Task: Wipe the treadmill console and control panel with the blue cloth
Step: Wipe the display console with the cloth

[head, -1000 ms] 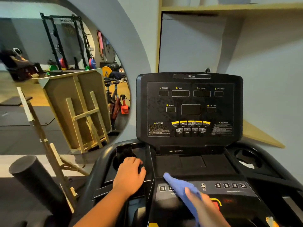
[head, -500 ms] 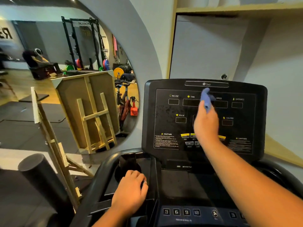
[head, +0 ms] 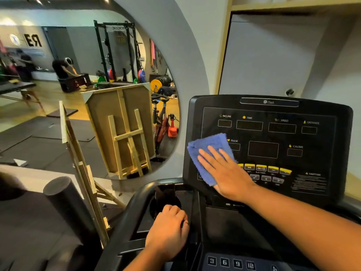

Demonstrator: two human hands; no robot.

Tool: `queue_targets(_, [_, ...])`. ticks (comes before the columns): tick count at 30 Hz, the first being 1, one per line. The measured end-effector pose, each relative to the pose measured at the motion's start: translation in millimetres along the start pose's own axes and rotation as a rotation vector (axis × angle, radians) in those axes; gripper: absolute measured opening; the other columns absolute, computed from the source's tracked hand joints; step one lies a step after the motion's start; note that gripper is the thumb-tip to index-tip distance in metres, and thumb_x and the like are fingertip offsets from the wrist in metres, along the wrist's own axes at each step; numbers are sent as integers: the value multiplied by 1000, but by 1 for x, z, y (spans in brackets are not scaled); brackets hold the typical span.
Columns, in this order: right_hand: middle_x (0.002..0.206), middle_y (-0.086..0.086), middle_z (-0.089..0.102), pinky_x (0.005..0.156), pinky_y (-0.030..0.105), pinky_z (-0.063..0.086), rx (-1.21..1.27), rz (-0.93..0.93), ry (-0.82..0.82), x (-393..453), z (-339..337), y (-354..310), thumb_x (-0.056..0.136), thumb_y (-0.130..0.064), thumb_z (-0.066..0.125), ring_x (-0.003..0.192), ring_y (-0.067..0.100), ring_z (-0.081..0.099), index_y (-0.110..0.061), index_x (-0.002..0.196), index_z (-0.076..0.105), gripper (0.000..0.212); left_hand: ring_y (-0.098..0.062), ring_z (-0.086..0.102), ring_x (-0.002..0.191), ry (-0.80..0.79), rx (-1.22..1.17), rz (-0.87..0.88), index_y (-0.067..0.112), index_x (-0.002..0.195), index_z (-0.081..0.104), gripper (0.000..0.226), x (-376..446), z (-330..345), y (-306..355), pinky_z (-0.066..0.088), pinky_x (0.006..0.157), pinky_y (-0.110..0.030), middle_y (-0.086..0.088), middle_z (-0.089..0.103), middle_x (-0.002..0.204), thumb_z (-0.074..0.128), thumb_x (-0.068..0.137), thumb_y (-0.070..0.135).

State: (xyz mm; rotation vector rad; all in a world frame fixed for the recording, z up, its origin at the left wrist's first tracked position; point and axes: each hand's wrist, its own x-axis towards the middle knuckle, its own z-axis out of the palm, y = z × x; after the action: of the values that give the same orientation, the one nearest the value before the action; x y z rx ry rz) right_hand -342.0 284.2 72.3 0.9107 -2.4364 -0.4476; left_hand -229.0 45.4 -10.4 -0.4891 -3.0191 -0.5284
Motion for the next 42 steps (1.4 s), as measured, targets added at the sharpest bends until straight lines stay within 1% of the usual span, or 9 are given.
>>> queue_targets(6, [169, 12, 6, 124, 55, 9, 137, 459, 139, 91, -48, 22, 96, -42, 51, 154, 37, -1, -11, 160, 12, 81, -12, 42, 114, -10, 12, -3, 33, 109, 59, 37, 4, -2, -1, 44, 99, -35, 11, 54, 115, 27, 99, 48])
queue_targets(15, [169, 4, 7, 125, 45, 3, 16, -242, -18, 2, 0, 5, 89, -30, 51, 156, 27, 0, -18, 160, 18, 80, -14, 43, 110, -16, 28, 13, 31, 108, 60, 41, 2, 4, -3, 44, 98, -36, 11, 55, 112, 24, 98, 48])
queue_targets(18, [167, 8, 15, 124, 45, 5, 21, -57, 52, 28, -18, 41, 84, -27, 52, 154, 30, 10, -15, 159, 22, 82, -11, 43, 113, -8, -9, 0, 31, 111, 61, 39, 1, 0, -1, 44, 96, -34, 12, 55, 114, 27, 100, 47])
queue_targets(21, [168, 9, 12, 125, 47, 5, 140, 346, 172, 59, -45, 67, 99, -33, 51, 155, 31, 4, -13, 160, 18, 72, -11, 43, 112, 0, -15, -1, 32, 110, 61, 39, 3, -1, -2, 44, 96, -34, 13, 55, 113, 26, 99, 47])
queue_targets(23, [169, 9, 6, 125, 51, 7, 140, 426, 195, 68, -44, 53, 102, -43, 44, 155, 33, -1, -13, 160, 14, 72, -11, 43, 110, 3, -3, -5, 33, 109, 60, 40, 4, 1, -3, 44, 96, -35, 13, 55, 112, 25, 98, 48])
queue_targets(28, [168, 11, 6, 124, 52, 6, 44, -16, 77, 32, -6, -1, 96, -43, 45, 155, 36, 0, -13, 161, 13, 78, -11, 42, 109, 1, 2, -1, 32, 108, 61, 41, 2, 6, -4, 44, 96, -34, 13, 55, 111, 25, 98, 49])
queue_targets(31, [169, 7, 7, 124, 50, 8, 8, -128, 43, 35, -11, 14, 98, -38, 45, 155, 33, 2, -17, 161, 15, 73, -9, 42, 110, 1, -23, -8, 32, 109, 61, 40, 0, 3, -3, 44, 94, -31, 14, 54, 111, 27, 99, 49])
queue_targets(39, [169, 9, 6, 125, 50, 4, 81, 211, 120, 107, -57, 44, 96, -40, 47, 155, 33, -2, -15, 161, 13, 77, -7, 41, 112, 8, -37, -15, 34, 113, 61, 40, 2, -1, 1, 43, 96, -29, 16, 54, 115, 26, 100, 49])
queue_targets(42, [169, 10, 8, 124, 53, 6, 68, 79, 99, 77, -32, 14, 91, -39, 47, 155, 36, 1, -14, 160, 17, 80, -8, 41, 110, 17, -16, -1, 33, 112, 61, 41, 4, 1, -1, 43, 97, -31, 15, 54, 113, 25, 100, 49])
